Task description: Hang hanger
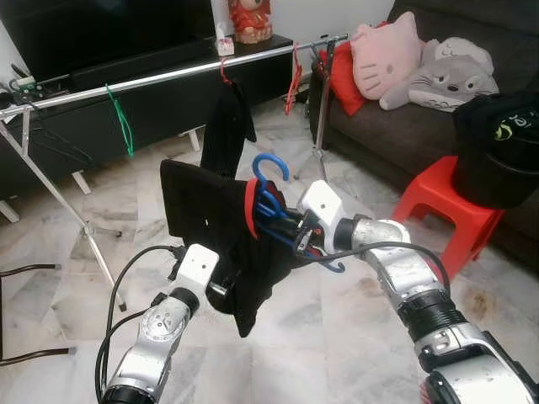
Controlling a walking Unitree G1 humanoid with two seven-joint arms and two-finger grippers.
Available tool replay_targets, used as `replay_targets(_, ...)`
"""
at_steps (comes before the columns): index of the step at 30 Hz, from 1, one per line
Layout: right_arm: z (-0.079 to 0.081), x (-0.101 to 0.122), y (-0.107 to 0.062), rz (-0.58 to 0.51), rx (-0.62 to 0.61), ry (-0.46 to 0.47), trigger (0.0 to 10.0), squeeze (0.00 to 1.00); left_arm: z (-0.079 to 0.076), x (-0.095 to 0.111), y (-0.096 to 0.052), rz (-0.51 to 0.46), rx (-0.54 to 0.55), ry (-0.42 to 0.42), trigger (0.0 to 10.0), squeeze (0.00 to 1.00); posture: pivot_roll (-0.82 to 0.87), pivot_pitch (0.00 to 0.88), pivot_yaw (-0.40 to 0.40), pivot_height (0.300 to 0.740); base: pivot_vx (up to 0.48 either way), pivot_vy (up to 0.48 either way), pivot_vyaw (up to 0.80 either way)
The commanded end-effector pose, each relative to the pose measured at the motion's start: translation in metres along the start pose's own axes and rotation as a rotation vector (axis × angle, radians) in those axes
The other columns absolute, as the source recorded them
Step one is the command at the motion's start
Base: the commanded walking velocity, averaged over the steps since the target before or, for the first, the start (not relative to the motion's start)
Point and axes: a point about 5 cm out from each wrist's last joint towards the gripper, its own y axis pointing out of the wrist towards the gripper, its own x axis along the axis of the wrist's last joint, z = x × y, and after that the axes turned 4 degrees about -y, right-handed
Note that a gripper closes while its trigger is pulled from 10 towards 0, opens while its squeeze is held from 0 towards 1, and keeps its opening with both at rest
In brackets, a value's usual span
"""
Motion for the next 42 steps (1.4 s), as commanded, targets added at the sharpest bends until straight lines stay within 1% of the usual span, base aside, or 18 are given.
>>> replay_targets(1, 0.008, 0.028, 0.008, -0.075, 0.008, -0.025, 0.0, 0.0, 0.008, 0.006, 0.014, -0.012, 0.163, -0.074, 10.0, 0.0, -0.19, 0.0, 0.048, 0.732, 0.0, 0.0, 0.0)
replay_targets(2, 0.01, 0.031, 0.011, -0.076, 0.01, -0.025, 0.0, 0.0, 0.009, 0.01, 0.02, -0.022, 0.197, -0.092, 10.0, 0.0, -0.19, 0.0, 0.051, 0.732, 0.0, 0.0, 0.0)
replay_targets(4, 0.009, 0.034, 0.013, -0.074, 0.009, -0.027, 0.0, 0.0, 0.01, 0.015, 0.025, -0.035, 0.206, -0.098, 10.0, 0.0, -0.19, 0.015, 0.056, 0.732, 0.0, 0.0, 0.0)
replay_targets(8, 0.009, 0.037, 0.014, -0.078, 0.007, -0.029, 0.0, 0.0, 0.01, 0.017, 0.026, -0.04, 0.205, -0.1, 10.0, 0.0, -0.19, 0.025, 0.063, 0.732, 0.0, 0.0, 0.0)
replay_targets(10, 0.013, 0.04, 0.014, -0.081, 0.003, -0.023, 0.0, 0.0, 0.011, 0.017, 0.025, -0.038, 0.212, -0.103, 10.0, 0.0, -0.19, 0.042, 0.074, 0.732, 0.0, 0.0, 0.0)
replay_targets(13, 0.016, 0.04, 0.014, -0.074, 0.003, -0.013, 0.0, 0.0, 0.012, 0.012, 0.026, -0.02, 0.236, -0.102, 10.0, 0.0, -0.19, 0.034, 0.077, 0.732, 0.0, 0.0, 0.0)
replay_targets(15, 0.016, 0.04, 0.014, -0.071, 0.001, -0.014, 0.0, 0.0, 0.015, 0.012, 0.027, -0.013, 0.265, -0.098, 10.0, 0.0, -0.19, 0.04, 0.076, 0.732, 0.0, 0.0, 0.0)
replay_targets(18, 0.014, 0.041, 0.014, -0.068, -0.002, -0.016, 0.0, 0.0, 0.018, 0.012, 0.027, -0.011, 0.282, -0.087, 10.0, 0.0, -0.19, 0.038, 0.075, 0.732, 0.0, 0.0, 0.0)
replay_targets(20, 0.014, 0.041, 0.013, -0.067, -0.003, -0.016, 0.0, 0.0, 0.019, 0.01, 0.026, -0.005, 0.294, -0.098, 10.0, 0.0, -0.19, 0.037, 0.075, 0.732, 0.0, 0.0, 0.0)
replay_targets(21, 0.014, 0.041, 0.013, -0.065, -0.004, -0.015, 0.0, 0.0, 0.019, 0.01, 0.026, -0.004, 0.295, -0.101, 8.6, 0.0, -0.19, 0.037, 0.075, 0.732, 0.0, 0.0, 0.0)
replay_targets(22, 0.014, 0.041, 0.013, -0.065, -0.004, -0.015, 0.0, 0.0, 0.019, 0.01, 0.026, -0.004, 0.295, -0.101, 8.6, 0.0, -0.19, 0.037, 0.075, 0.732, 0.0, 0.0, 0.0)
replay_targets(23, 0.015, 0.042, 0.012, -0.061, -0.003, -0.015, 0.0, 0.0, 0.019, 0.009, 0.026, -0.007, 0.299, -0.107, 5.4, 0.0, -0.19, 0.037, 0.074, 0.732, 0.0, 0.0, 0.0)
replay_targets(24, 0.015, 0.042, 0.012, -0.059, -0.001, -0.015, 0.0, 0.0, 0.019, 0.01, 0.026, -0.012, 0.305, -0.11, 3.6, 0.0, -0.19, 0.037, 0.073, 0.732, 0.0, 0.0, 0.0)
replay_targets(25, 0.015, 0.041, 0.012, -0.059, 0.001, -0.016, 0.0, 0.0, 0.019, 0.01, 0.026, -0.015, 0.309, -0.113, 3.6, 0.0, -0.19, 0.037, 0.073, 0.732, 0.0, 0.0, 0.0)
replay_targets(26, 0.016, 0.041, 0.012, -0.059, 0.005, -0.016, 0.0, 0.0, 0.019, 0.011, 0.026, -0.021, 0.315, -0.114, 2.0, 0.0, -0.19, 0.037, 0.071, 0.732, 0.0, 0.0, 0.0)
replay_targets(27, 0.017, 0.041, 0.012, -0.058, 0.01, -0.017, 0.0, 0.0, 0.02, 0.012, 0.027, -0.026, 0.319, -0.117, 0.0, 0.0, -0.19, 0.038, 0.07, 0.732, 0.0, 0.0, 0.0)
replay_targets(36, 0.018, 0.039, 0.012, -0.046, 0.012, -0.016, 0.0, 0.0, 0.019, 0.013, 0.027, -0.037, 0.313, -0.118, 0.0, 0.0, -0.19, 0.038, 0.071, 0.732, 0.0, 0.0, 0.0)
replay_targets(42, 0.02, 0.033, 0.01, -0.024, 0.025, -0.012, 0.0, 0.0, 0.017, 0.018, 0.028, -0.07, 0.311, -0.133, 0.0, 0.0, -0.19, 0.037, 0.069, 0.732, 0.0, 0.0, 0.0)
